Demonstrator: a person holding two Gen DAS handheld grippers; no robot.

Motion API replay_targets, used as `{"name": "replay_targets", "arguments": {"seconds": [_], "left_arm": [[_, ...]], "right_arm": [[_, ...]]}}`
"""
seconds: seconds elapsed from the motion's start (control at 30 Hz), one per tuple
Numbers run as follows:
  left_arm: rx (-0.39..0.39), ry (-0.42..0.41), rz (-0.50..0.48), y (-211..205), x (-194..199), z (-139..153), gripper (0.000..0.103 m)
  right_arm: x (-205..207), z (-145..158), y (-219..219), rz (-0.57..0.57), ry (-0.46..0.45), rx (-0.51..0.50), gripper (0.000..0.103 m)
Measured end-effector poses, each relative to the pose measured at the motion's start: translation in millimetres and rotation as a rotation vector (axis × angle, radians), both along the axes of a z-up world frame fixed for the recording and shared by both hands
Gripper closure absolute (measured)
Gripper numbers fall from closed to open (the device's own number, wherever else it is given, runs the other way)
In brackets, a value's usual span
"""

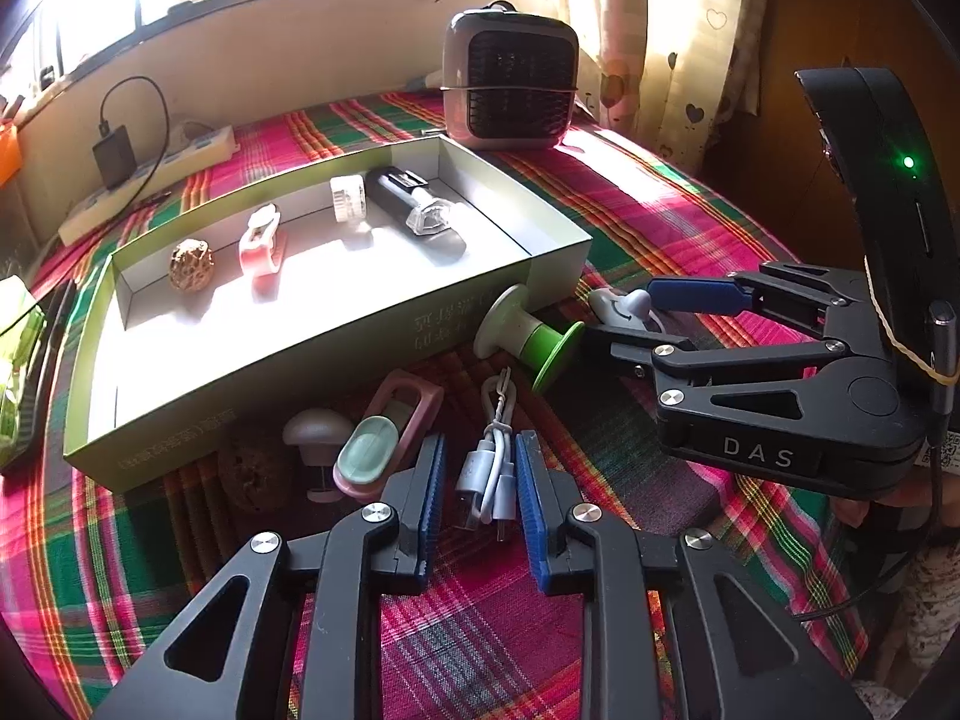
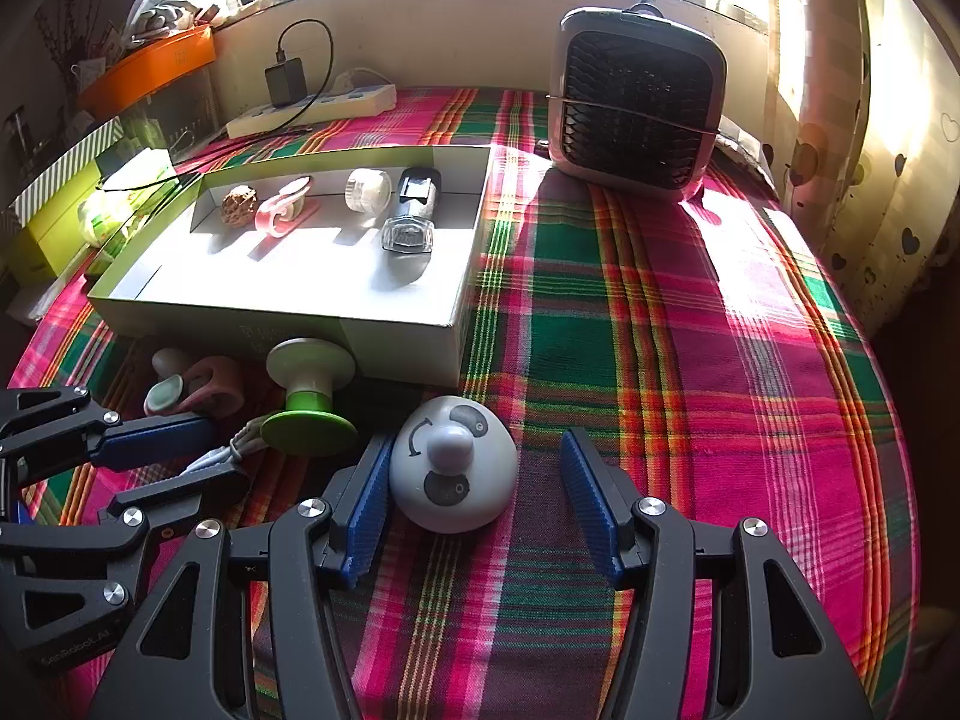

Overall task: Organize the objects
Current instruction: 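Grasp the white USB cable with the left tool while the right tool grasps the white round ball, then lift and carry the cable and white ball over the white box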

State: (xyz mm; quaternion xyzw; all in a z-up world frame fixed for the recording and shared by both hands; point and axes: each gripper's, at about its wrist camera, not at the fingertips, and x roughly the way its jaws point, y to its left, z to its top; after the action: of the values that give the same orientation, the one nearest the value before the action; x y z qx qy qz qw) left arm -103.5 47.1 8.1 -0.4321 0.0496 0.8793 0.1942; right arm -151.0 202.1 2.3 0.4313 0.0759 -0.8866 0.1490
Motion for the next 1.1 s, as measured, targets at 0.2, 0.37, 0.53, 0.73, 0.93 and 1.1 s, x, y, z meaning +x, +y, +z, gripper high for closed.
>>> {"name": "replay_targets", "arguments": {"seconds": [0.2, 0.37, 0.53, 0.73, 0.93, 1.1], "left_arm": [[0.0, 0.001, 0.005, -0.9, -0.4, -0.3, 0.085], [0.014, -0.003, 0.003, -2.0, 0.0, 0.3, 0.085], [0.02, -0.004, -0.001, -1.5, 1.5, 0.8, 0.086], [0.029, -0.005, 0.001, -2.3, 1.7, 0.4, 0.086], [0.032, -0.005, 0.003, -3.0, 1.4, 0.2, 0.086], [0.034, -0.005, 0.006, -3.8, 1.6, 0.3, 0.086]], "right_arm": [[0.0, 0.3, 0.0, 0.0, 0.0, -0.001, 0.047], [0.1, 1.1, 1.3, -0.005, 0.003, -0.005, 0.055], [0.7, 1.7, 2.6, -0.009, 0.005, -0.008, 0.062], [0.9, 1.5, 2.6, -0.009, 0.006, -0.006, 0.062], [0.9, 1.4, 2.7, -0.009, 0.006, -0.007, 0.062], [0.6, 1.5, 3.1, -0.011, 0.006, -0.008, 0.062]]}}
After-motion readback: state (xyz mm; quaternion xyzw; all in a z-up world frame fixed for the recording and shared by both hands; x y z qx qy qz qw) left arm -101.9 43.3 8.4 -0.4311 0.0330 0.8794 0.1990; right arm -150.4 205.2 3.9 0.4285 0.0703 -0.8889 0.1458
